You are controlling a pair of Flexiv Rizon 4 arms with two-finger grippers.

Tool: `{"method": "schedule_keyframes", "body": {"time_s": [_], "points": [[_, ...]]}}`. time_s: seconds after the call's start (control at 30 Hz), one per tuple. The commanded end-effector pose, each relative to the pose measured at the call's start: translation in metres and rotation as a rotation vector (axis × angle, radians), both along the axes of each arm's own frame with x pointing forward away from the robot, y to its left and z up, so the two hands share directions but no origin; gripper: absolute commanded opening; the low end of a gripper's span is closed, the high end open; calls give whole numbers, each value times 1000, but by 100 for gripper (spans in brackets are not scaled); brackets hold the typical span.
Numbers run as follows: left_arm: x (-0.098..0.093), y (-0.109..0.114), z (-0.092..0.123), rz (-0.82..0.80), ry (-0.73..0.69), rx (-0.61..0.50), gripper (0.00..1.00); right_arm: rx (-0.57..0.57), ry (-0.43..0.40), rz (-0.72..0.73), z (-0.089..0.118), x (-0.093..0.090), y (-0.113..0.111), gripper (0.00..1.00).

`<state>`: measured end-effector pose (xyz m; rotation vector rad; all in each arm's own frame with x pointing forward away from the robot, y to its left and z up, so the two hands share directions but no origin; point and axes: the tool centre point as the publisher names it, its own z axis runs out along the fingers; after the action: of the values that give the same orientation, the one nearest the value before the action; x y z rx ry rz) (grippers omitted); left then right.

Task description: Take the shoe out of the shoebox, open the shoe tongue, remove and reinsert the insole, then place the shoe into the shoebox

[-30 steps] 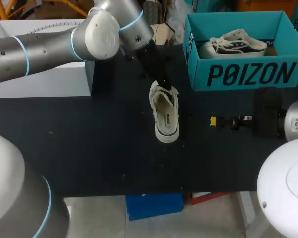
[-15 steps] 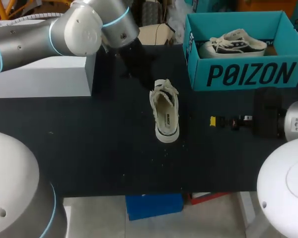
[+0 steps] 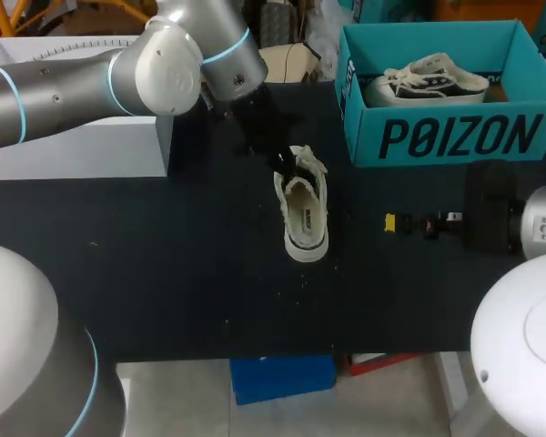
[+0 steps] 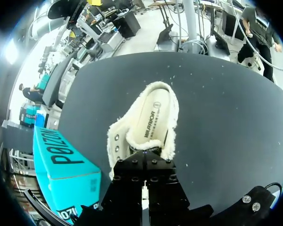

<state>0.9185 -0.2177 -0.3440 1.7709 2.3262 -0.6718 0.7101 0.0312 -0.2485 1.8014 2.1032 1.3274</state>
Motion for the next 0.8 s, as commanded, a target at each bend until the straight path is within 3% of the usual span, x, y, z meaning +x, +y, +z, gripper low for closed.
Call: {"method": "schedule_keyframes", "body": {"time_s": [0.03, 0.33, 0.4, 0.57, 0.8], "points": [[-4, -5, -8, -8, 4, -6, 0, 1, 3, 3, 0, 0, -1, 100], [-22, 20, 32, -25, -63, 79, 0, 1, 3, 3, 0, 0, -1, 100], [-24, 24, 40, -34, -78, 100, 7, 1, 3, 3, 0, 0, -1, 100], [-27, 33, 42, -44, -95, 147, 42, 1, 3, 3, 0, 0, -1, 100], [-21, 37, 28, -37, -129, 243, 48, 1, 3, 3, 0, 0, -1, 100]]}}
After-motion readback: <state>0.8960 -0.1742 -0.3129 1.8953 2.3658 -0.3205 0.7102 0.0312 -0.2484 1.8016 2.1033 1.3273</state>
